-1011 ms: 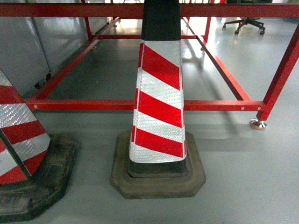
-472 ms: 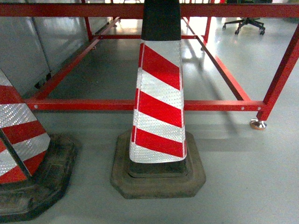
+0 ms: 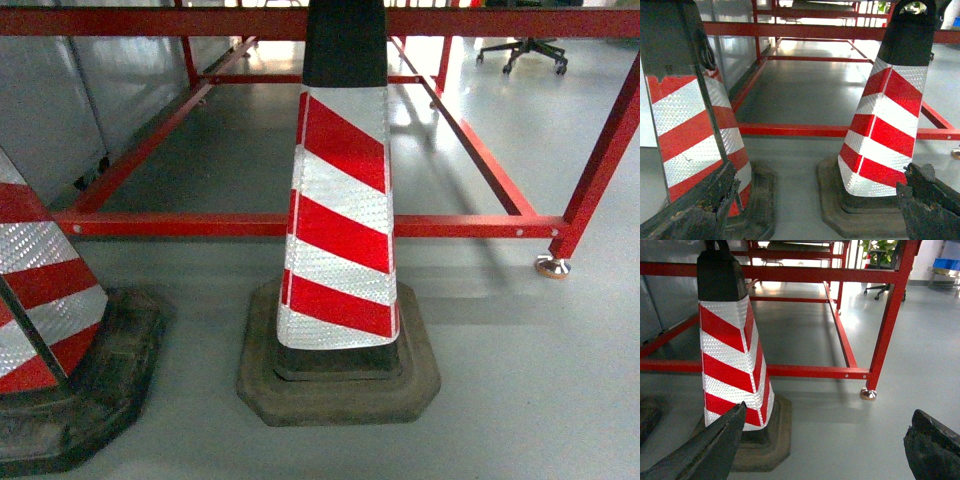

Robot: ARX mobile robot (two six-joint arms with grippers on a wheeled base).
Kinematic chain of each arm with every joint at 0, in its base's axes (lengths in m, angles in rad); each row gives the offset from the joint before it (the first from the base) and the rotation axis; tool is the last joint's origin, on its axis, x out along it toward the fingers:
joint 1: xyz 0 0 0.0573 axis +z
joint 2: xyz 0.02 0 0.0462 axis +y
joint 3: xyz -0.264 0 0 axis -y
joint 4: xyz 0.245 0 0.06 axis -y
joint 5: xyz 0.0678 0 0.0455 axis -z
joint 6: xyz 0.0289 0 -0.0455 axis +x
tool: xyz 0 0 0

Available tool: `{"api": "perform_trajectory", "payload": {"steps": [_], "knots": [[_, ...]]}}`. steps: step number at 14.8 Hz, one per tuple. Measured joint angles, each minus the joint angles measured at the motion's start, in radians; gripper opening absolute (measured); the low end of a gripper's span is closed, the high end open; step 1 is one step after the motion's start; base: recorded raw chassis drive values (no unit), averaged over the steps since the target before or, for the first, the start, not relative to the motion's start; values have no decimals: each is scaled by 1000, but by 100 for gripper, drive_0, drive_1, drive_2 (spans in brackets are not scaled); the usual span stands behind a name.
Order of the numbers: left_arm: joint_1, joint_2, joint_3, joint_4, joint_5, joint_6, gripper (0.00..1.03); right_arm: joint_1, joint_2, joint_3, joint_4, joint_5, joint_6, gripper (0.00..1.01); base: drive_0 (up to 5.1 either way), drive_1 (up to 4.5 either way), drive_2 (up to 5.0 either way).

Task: Sort blue parts and orange caps into right shelf containers

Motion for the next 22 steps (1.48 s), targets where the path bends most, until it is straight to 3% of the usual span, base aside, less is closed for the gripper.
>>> {"api": "perform_trajectory", "payload": {"steps": [22], "knots": [[0,0,0,-1,0,0,98,0,0,0,0,0,7,98,0,0,0]]}}
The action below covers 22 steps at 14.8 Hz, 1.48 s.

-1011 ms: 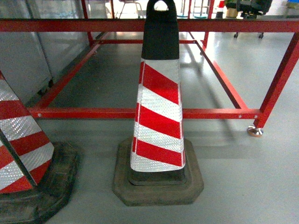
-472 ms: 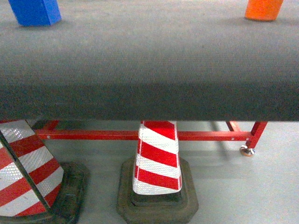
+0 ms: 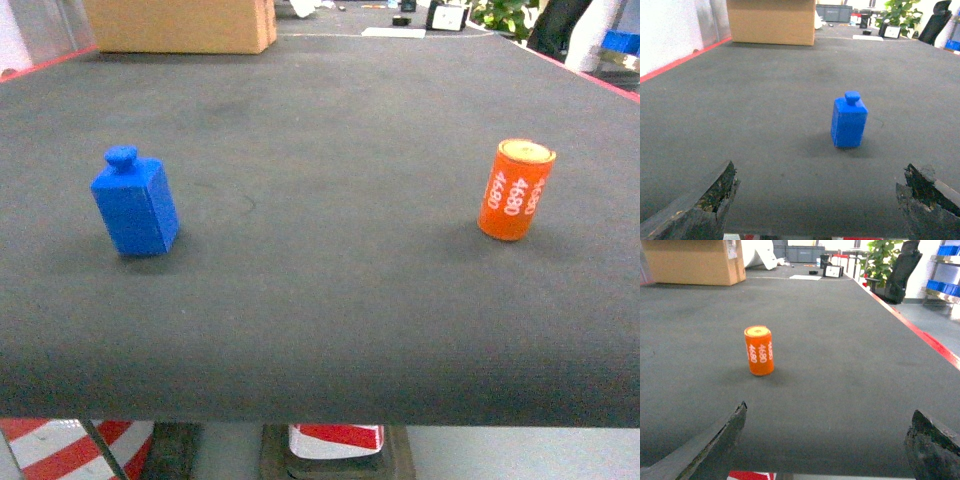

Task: Sort blue parts and orange caps into right shelf containers

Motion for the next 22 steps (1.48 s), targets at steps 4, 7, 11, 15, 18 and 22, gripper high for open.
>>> {"api": "perform_trajectory", "payload": {"steps": [4,7,11,15,18,22], "knots": [[0,0,0,4,1,0,98,0,0,0,3,0,2,98,0,0,0],[0,0,0,4,2,0,98,0,0,0,0,0,1,98,0,0,0],[0,0,0,1,0,0,98,0,0,0,0,0,1,98,0,0,0],[0,0,0,0,0,0,98,0,0,0,0,0,1,98,0,0,0],[0,0,0,0,0,0,98,0,0,0,0,0,1,98,0,0,0],[0,0,0,0,0,0,98,0,0,0,0,0,1,98,0,0,0]]}}
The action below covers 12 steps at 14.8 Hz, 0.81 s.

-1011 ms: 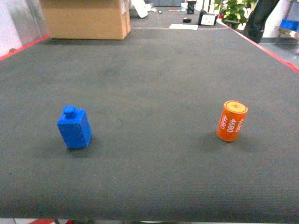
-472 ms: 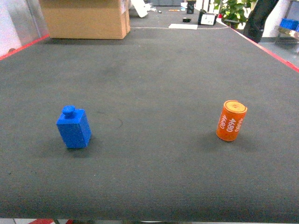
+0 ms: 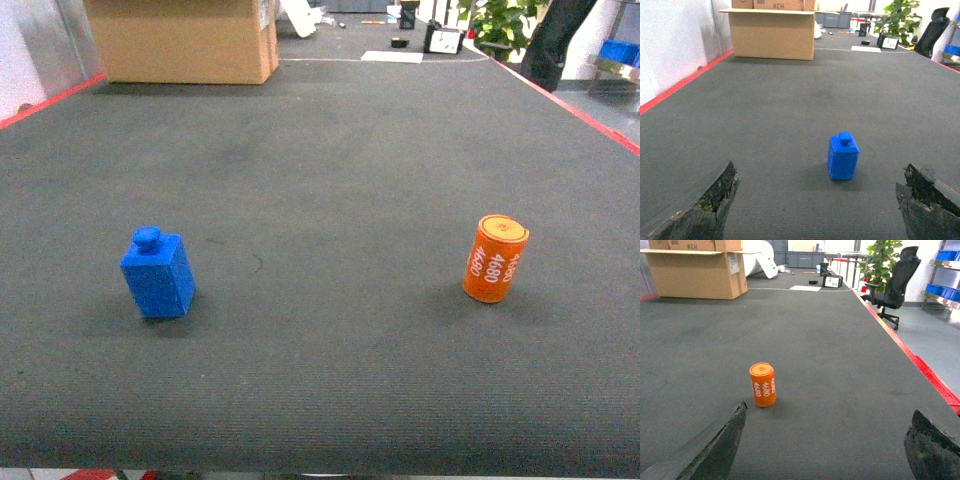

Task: Sort blue parts and orange caps into right shelf containers

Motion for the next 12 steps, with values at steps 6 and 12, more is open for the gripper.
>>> {"api": "perform_trajectory", "payload": {"steps": [6,12], "knots": [[0,0,0,0,0,0,98,0,0,0,0,0,0,98,0,0,0],[0,0,0,0,0,0,98,0,0,0,0,0,0,98,0,0,0]]}}
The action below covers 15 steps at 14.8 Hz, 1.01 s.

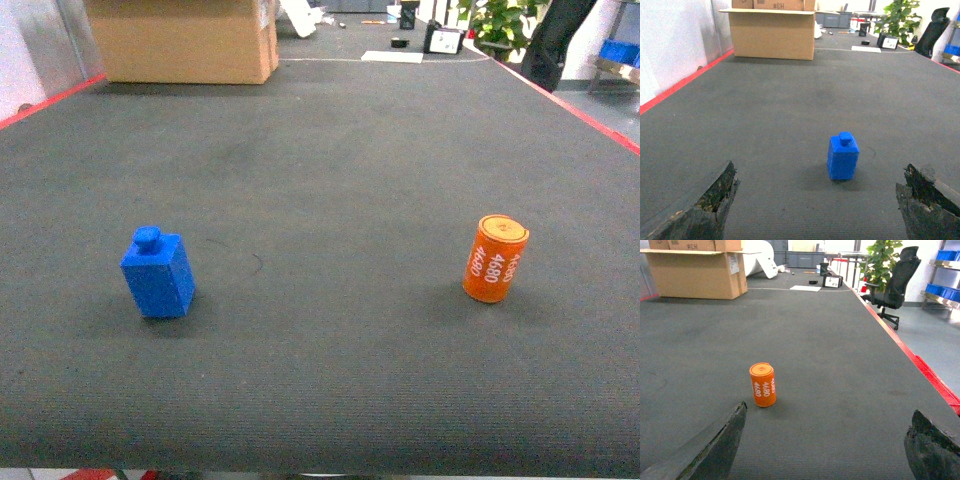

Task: Sort blue parts and orange caps into right shelf containers

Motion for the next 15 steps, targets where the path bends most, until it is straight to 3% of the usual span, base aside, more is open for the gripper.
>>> {"api": "perform_trajectory", "payload": {"steps": [15], "knots": [[0,0,0,0,0,0,98,0,0,0,0,0,0,98,0,0,0]]}}
